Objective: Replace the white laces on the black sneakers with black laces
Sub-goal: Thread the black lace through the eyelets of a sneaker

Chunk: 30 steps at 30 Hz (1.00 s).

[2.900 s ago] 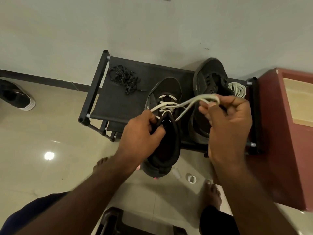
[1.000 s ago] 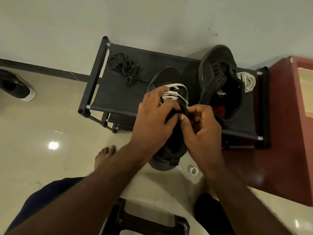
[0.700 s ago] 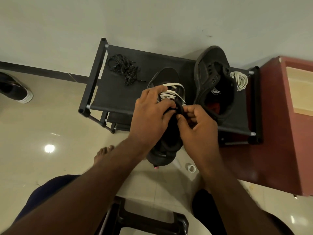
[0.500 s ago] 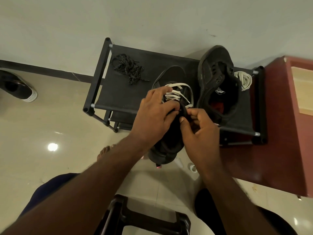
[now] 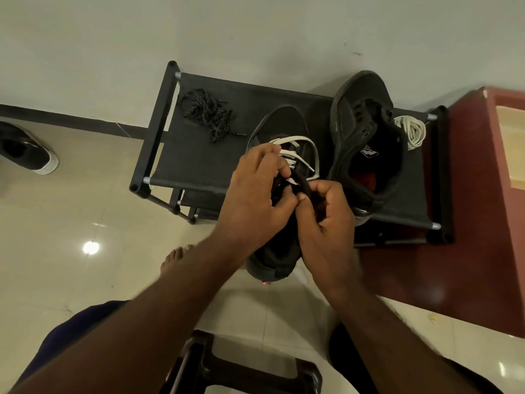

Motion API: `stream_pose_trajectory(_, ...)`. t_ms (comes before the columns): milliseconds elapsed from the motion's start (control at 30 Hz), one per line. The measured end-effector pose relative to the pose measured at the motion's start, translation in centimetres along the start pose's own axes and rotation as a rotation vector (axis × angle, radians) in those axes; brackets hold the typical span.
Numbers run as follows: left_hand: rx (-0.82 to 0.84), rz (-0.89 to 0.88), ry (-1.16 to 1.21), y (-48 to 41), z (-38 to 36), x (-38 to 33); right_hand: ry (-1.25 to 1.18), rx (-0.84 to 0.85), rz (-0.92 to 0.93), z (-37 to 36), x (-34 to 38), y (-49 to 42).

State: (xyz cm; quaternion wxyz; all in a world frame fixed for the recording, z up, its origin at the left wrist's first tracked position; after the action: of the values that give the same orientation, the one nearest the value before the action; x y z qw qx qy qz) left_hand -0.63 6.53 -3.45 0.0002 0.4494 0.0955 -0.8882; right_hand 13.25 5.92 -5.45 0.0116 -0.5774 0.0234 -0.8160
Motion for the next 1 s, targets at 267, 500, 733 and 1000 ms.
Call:
stream_pose_trajectory(267, -0.078, -0.048, -0.076, 0.5, 0.2, -0.8, -0.001, 0.061, 0.022, -0.2, -0.1, -0.1)
stream_pose_trajectory(500, -0.077, 0.038, 0.092, 0.2, 0.5, -0.2, -0.044, 0.044, 0.002, -0.1, 0.0, -0.4)
stream_pose_trajectory(733, -0.074, -0.105, -0.079, -0.3, 0.5, -0.4, -0.086, 0.051, -0.004, -0.5, 0.1, -0.5)
stream_pose_trajectory(1000, -0.159, 0.127, 0.287, -0.4, 1.0, 0.1, -0.141, 0.049, -0.042, -0.3, 0.2, -0.9)
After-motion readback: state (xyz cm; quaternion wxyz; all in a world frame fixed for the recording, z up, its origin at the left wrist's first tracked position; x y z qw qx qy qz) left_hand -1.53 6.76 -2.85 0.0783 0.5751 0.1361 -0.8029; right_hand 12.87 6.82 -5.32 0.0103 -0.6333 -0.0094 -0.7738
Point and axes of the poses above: each hand's wrist, its own y-axis away from the middle knuckle, its own z-axis out of the back of the hand, x = y × z, the point moved 6 cm from there along -y, towards the middle knuckle
